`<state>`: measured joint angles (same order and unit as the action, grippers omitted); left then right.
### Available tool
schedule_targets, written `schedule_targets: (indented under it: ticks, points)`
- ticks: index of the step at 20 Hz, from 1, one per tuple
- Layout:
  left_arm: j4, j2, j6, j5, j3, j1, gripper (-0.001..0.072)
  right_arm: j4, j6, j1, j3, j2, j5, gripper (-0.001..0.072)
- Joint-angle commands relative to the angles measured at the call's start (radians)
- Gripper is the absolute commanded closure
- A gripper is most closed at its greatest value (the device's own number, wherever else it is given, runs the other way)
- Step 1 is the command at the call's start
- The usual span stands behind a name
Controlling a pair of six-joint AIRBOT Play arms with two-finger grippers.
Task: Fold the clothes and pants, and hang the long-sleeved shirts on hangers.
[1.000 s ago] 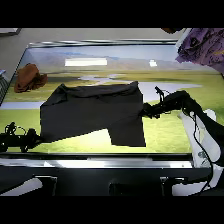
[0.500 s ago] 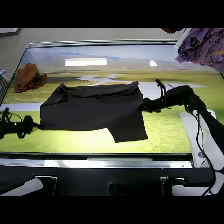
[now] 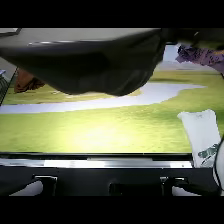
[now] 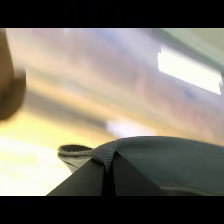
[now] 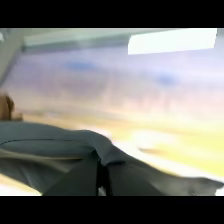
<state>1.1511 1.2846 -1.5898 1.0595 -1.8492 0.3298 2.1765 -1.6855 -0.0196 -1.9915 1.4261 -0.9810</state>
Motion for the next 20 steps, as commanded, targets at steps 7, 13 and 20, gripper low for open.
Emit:
schedule_targets:
  ticks: [7, 13, 20]
  points:
    - [0.335, -0.373, -0.203, 0.207, -0.132, -0.051, 0.0694, -0.217, 0.151, -0.002, -0.146, -0.478, -0.134, 0.0684]
    - [0.325, -0.373, -0.195, 0.261, -0.117, -0.051, 0.0694, -0.255, 0.235, -0.002, -0.103, -0.469, -0.204, 0.0684]
    - [0.264, -0.084, -0.082, 0.215, 0.140, -0.156, 0.0694, -0.239, 0.261, -0.003, 0.101, -0.136, -0.206, 0.0684]
